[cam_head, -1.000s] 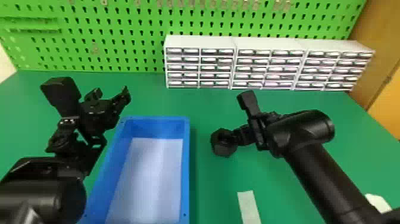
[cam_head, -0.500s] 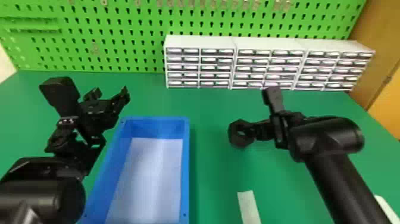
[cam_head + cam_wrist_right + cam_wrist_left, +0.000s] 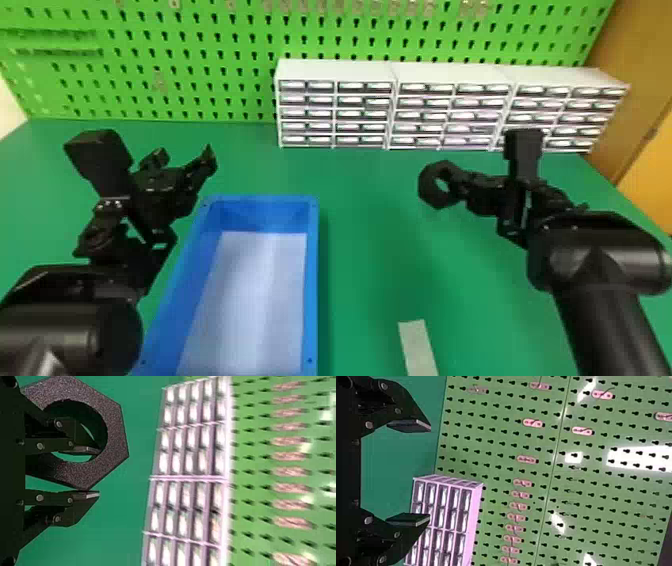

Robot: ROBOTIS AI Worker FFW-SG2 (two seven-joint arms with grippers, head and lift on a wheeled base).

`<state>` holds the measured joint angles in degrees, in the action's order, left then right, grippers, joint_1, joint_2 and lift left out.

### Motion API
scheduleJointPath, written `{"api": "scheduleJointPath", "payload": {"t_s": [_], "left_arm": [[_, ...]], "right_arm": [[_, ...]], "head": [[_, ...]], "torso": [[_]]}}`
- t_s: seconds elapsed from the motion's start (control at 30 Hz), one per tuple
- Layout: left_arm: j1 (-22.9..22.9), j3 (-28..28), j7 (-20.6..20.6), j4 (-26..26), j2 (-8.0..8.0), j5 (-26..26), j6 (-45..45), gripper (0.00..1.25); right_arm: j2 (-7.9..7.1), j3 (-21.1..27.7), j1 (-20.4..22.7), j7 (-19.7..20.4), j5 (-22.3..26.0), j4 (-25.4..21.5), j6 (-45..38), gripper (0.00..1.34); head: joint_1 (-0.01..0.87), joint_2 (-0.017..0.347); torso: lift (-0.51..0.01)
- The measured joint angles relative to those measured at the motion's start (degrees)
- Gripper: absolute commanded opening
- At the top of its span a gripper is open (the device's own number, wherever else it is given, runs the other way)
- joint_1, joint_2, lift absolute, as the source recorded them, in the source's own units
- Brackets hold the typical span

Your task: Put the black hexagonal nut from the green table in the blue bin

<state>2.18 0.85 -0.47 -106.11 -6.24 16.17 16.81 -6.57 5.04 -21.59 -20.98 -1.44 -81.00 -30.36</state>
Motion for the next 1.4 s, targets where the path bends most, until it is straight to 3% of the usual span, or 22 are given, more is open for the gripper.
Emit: {"api": "scheduleJointPath", "payload": {"t_s": [0.2,0.43,0.73,0.93,1.4], "left_arm": [[-0.07,0.03,0.02,0.00,0.00,0.00,0.00,0.79],[-0.15,0.08,0.03,0.00,0.00,0.00,0.00,0.79],[-0.31,0.12,0.03,0.01,0.00,0.00,0.04,0.79],[-0.46,0.23,0.03,0.01,0.00,0.00,0.03,0.79],[-0.34,0.18,0.03,0.03,0.00,-0.08,0.02,0.79]], "right_arm": [[0.04,-0.23,1.64,0.20,4.37,-1.78,7.23,0.31],[-1.95,-6.69,2.22,1.01,11.39,-5.31,12.42,0.31],[-6.08,-17.46,0.74,1.18,18.77,-8.63,11.61,0.31],[-8.03,-23.56,0.17,1.52,22.09,-9.74,9.87,0.31],[-9.66,-34.09,-1.75,2.17,27.48,-9.88,8.74,0.31]], "head": [[0.691,0.009],[0.691,0.009],[0.691,0.009],[0.691,0.009],[0.691,0.009]], "torso": [[-0.097],[-0.097],[-0.097],[-0.097],[-0.097]]}}
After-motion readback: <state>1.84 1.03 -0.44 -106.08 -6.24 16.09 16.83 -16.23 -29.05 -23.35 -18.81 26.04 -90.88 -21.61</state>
